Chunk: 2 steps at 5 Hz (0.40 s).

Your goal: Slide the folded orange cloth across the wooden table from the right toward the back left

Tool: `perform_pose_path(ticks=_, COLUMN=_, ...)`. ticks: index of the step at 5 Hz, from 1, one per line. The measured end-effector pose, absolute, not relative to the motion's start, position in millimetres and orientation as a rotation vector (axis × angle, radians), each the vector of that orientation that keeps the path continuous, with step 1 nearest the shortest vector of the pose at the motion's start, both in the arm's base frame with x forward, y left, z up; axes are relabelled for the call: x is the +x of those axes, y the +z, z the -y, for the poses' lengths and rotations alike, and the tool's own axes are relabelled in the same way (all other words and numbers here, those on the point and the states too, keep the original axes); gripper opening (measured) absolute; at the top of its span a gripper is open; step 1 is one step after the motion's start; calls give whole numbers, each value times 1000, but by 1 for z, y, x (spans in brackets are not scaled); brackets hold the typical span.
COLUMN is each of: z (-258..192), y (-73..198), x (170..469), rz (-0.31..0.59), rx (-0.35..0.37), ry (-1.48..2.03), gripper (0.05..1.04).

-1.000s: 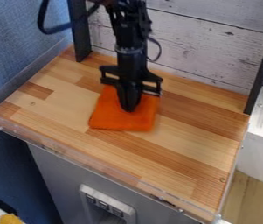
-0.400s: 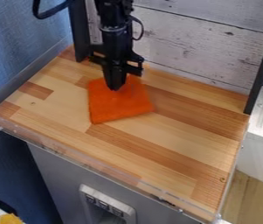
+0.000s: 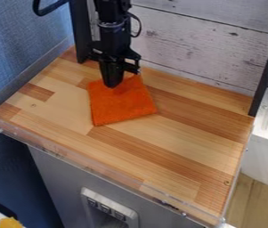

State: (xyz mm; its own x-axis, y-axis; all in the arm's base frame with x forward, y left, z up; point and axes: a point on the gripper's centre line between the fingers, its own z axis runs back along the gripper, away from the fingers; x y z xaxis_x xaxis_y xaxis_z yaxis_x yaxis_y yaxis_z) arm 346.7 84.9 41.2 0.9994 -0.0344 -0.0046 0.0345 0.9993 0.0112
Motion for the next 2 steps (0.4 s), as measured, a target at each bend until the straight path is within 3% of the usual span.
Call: perform_pose_path(ticks=2, z=-100, y=41, x=341, rz=-12, rx=3, ry=-25, gripper=62)
